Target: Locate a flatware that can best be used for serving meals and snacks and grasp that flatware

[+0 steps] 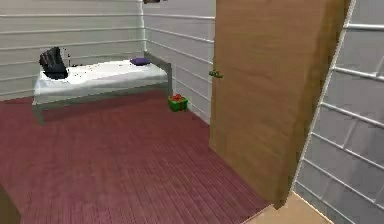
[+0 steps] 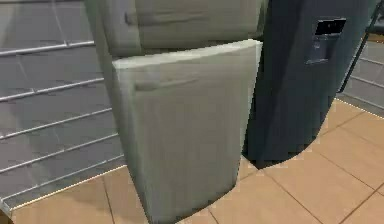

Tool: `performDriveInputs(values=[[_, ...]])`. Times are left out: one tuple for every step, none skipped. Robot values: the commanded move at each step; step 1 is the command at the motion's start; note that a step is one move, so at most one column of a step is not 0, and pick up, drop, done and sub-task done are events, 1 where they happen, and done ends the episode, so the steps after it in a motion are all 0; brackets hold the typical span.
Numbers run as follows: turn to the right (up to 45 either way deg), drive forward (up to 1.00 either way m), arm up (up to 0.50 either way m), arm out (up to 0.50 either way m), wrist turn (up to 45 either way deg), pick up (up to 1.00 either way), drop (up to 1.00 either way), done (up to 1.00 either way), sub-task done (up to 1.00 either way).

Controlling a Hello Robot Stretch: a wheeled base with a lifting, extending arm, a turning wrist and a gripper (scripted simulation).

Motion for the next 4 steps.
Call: performDriveInputs(values=[[-45.0,0.00,0.00,0.00,0.0,0.00,0.00,0.00,0.00],[-45.0,0.00,0.00,0.00,0.0,0.00,0.00,0.00,0.00],[-42.0,0.00,0.00,0.00,0.0,0.00,0.00,0.00,0.00],[0.0,0.85,0.00,0.00,0.0,0.00,0.00,0.00,0.00]])
